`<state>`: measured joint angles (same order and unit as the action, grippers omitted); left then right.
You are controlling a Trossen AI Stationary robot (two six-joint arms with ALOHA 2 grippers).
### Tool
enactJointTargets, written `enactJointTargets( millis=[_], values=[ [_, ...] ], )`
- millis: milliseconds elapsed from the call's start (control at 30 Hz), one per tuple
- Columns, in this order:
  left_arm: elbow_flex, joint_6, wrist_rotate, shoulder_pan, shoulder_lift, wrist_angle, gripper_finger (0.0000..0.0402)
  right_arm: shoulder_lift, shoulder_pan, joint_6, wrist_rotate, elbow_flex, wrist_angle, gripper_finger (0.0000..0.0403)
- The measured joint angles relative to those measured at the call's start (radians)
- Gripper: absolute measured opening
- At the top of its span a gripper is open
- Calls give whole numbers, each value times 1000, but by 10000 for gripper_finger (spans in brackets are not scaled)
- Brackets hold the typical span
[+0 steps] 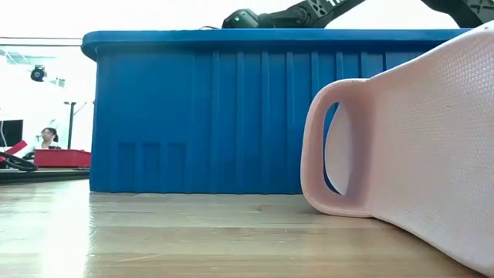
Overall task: Pick and place slides into bin
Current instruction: Put the black slides into the blue bin
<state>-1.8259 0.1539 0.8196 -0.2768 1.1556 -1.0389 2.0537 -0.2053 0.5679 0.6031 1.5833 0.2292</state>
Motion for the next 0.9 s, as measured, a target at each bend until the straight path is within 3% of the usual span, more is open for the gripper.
enactJointTargets(
  millis=[700, 900],
  values=[
    [0, 0, 0, 0, 16, 0, 290, 34, -6, -16, 0, 2, -5, 25],
    [0, 0, 0, 0, 16, -1, 290, 34, -7, -19, -1, 0, 1, 75]
  ],
)
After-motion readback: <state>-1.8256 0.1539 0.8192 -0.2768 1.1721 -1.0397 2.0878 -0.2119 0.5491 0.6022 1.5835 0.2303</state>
